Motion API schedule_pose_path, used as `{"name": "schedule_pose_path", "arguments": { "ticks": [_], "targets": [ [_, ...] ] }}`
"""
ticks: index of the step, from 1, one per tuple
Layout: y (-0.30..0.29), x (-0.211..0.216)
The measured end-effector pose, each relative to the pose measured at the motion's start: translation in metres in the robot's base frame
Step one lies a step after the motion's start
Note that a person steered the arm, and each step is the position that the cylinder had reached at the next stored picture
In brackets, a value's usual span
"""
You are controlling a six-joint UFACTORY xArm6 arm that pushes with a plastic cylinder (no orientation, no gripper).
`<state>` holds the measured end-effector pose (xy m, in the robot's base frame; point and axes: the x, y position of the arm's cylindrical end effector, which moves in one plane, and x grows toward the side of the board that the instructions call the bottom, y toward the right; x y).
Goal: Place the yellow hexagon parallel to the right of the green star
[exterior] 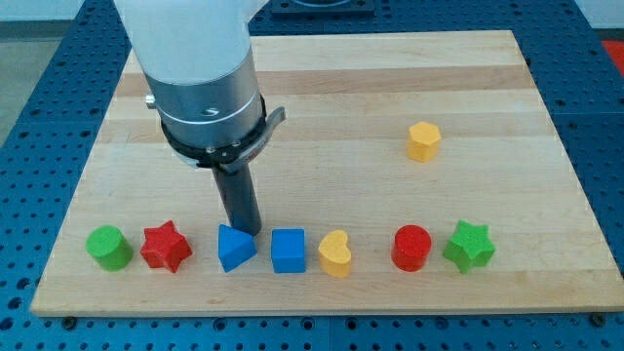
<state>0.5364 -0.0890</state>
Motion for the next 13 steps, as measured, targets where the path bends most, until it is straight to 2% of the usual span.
{"name": "schedule_pose_path", "arguments": {
  "ticks": [2, 5, 8, 11, 12, 13],
  "targets": [
    [0.000, -0.069],
    [0.118, -0.121],
    [0.238, -0.120],
    [0.272, -0.133],
    [0.262, -0.155],
    [0.286, -0.152]
  ]
}}
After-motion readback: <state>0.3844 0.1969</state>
